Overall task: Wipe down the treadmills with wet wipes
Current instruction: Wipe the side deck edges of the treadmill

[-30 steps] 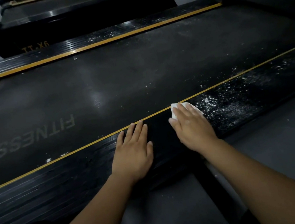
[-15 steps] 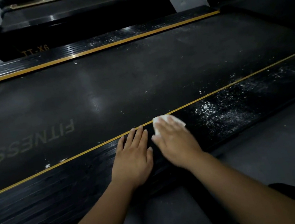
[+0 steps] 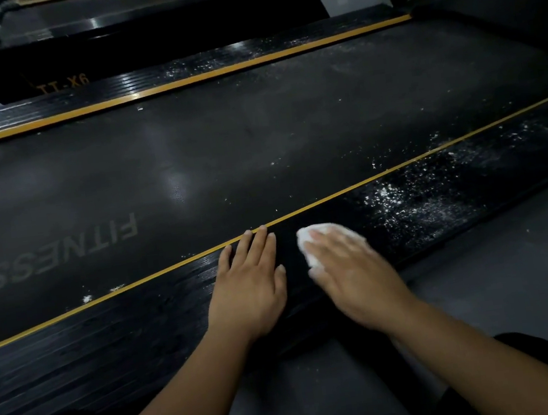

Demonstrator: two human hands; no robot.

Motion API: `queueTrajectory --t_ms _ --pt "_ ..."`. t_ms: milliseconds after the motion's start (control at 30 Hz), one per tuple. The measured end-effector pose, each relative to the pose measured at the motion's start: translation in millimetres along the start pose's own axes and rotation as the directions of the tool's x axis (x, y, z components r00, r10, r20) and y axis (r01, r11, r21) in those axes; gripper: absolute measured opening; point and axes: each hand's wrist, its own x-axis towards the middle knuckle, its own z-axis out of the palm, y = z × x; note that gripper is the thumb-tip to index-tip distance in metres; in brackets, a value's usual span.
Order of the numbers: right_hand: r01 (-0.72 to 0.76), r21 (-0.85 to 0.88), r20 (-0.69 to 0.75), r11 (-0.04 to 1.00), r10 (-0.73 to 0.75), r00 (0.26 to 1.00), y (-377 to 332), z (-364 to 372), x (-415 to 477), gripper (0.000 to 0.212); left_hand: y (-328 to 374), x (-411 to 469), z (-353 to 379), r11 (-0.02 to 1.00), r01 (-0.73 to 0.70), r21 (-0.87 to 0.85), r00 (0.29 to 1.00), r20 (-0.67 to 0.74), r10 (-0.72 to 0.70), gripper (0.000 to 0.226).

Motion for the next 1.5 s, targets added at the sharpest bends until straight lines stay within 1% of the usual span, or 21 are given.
queueTrajectory --t_ms 67,133,167,233,333,367,433,500,533,633,700,800,867,933,1000,1067,1167,1267,1367,1433,1500 --pt "-0.154 -0.03 -0.031 0.988 0.153 0.988 24 -2 12 0.072 0 1 0 1.0 0.006 -0.004 1.0 0.001 -0.006 0.08" --pt "-0.237 -0.054 -0.055 0.97 0.234 0.971 9 -3 30 0.078 1 0 -1 1.0 0.006 0.004 1.0 0.005 -0.006 0.081" --pt "-0.218 -0.06 -0.057 0.974 0.215 0.975 -7 0 31 0.076 2 0 -2 1.0 0.006 0.007 1.0 0.004 -0.006 0.082" --pt "-0.057 -0.062 -0.059 0.996 0.053 0.997 -34 12 13 0.064 1 0 -2 1.0 0.004 -0.008 1.0 0.006 -0.004 0.084" --pt "0.082 -0.025 -0.067 0.996 -0.084 0.994 -24 18 -29 0.057 1 0 -1 1.0 0.002 -0.01 1.0 0.006 -0.002 0.083" --pt "0.052 -0.046 -0.099 0.998 -0.056 0.993 -10 18 -32 0.058 1 0 0 1.0 0.003 -0.002 1.0 0.001 -0.003 0.081" --pt "-0.116 -0.054 -0.155 0.992 0.106 0.982 11 12 -19 0.064 0 0 0 1.0 0.004 -0.002 1.0 0.0 -0.004 0.078" --pt "-0.27 -0.016 -0.175 0.963 0.263 0.949 1 12 1 0.073 1 0 -1 1.0 0.005 -0.001 1.0 0.002 -0.005 0.08" --pt "-0.275 0.008 -0.171 0.961 0.272 0.947 -14 15 4 0.075 2 -1 -1 1.0 0.005 0.001 1.0 0.002 -0.005 0.082" --pt "-0.057 -0.01 -0.157 0.998 0.055 0.986 -42 29 -22 0.064 2 -1 -2 1.0 -0.017 -0.003 1.0 0.006 0.017 0.085" --pt "0.021 -0.046 -0.17 0.999 -0.028 0.985 -21 28 -40 0.056 3 -2 -3 0.999 -0.053 -0.01 0.999 0.008 0.053 0.084" --pt "-0.211 -0.038 -0.274 0.977 0.193 0.942 18 17 -27 0.056 2 -1 -2 0.996 -0.089 -0.007 0.996 0.017 0.089 0.081" --pt "-0.351 -0.014 -0.294 0.936 0.332 0.896 9 18 -10 0.06 2 -1 -2 0.995 -0.1 0.0 0.994 0.039 0.1 0.082" --pt "-0.279 -0.021 -0.301 0.96 0.26 0.917 -18 26 -12 0.056 2 -1 -2 0.995 -0.097 -0.013 0.994 0.041 0.097 0.084" --pt "-0.055 -0.065 -0.298 0.996 0.034 0.954 -29 31 -33 0.046 3 0 -3 0.996 -0.085 -0.028 0.995 0.046 0.087 0.086" --pt "0.064 -0.007 -0.338 0.998 -0.063 0.939 -15 26 -48 0.042 4 -1 -2 0.997 -0.075 -0.028 0.996 0.038 0.076 0.086" --pt "-0.076 0.122 -0.423 0.99 0.121 0.898 18 15 -36 0.038 6 0 -2 0.997 -0.073 -0.022 0.997 0.033 0.074 0.08" --pt "-0.214 0.116 -0.427 0.97 0.243 0.871 17 20 -11 0.032 6 0 -2 0.997 -0.069 -0.017 0.997 0.033 0.069 0.073" --pt "-0.023 0.04 -0.392 0.999 0.037 0.919 -22 35 -24 0.041 5 0 -2 0.997 -0.071 -0.015 0.997 0.032 0.071 0.082" --pt "0.113 -0.041 -0.372 0.993 -0.12 0.921 -26 35 -46 0.041 5 0 -1 0.997 -0.074 -0.017 0.997 0.035 0.074 0.085" --pt "0.046 -0.045 -0.402 0.998 -0.06 0.914 -1 28 -52 0.041 5 0 -1 0.997 -0.073 -0.013 0.997 0.031 0.074 0.083"
